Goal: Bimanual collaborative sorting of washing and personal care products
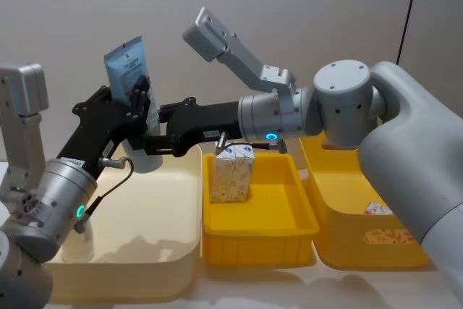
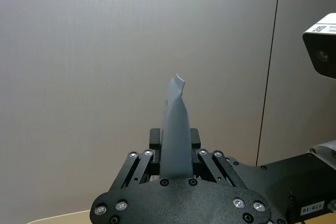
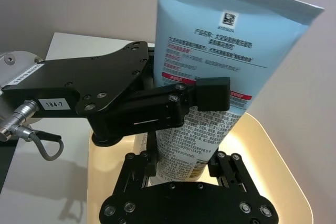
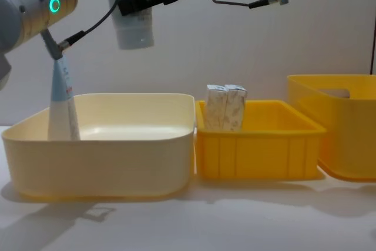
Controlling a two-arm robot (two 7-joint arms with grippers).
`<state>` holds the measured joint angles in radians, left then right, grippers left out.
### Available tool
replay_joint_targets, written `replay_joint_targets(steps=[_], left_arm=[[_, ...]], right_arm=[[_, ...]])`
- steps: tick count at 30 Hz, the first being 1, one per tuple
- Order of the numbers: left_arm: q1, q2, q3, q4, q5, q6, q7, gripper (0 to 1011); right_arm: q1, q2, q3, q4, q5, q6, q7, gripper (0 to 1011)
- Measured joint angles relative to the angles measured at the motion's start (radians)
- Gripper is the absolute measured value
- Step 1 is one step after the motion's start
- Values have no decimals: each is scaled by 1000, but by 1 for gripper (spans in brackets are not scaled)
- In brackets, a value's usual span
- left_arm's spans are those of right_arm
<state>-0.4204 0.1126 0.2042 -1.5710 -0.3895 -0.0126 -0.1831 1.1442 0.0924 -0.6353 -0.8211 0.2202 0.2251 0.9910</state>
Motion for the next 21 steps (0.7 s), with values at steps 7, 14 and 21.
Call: replay_joint_targets(steps=[7, 14, 21], left_arm=[[0, 0, 0, 0, 0, 1, 0, 489], [0, 0, 0, 0, 0, 1, 0, 696], [0, 0, 0, 0, 0, 1, 0, 911]], right_arm=[[0, 0, 0, 0, 0, 0, 1, 515], [0, 1, 0, 0, 0, 0, 0, 515], [-5, 11, 4, -14, 0, 6, -23, 515]])
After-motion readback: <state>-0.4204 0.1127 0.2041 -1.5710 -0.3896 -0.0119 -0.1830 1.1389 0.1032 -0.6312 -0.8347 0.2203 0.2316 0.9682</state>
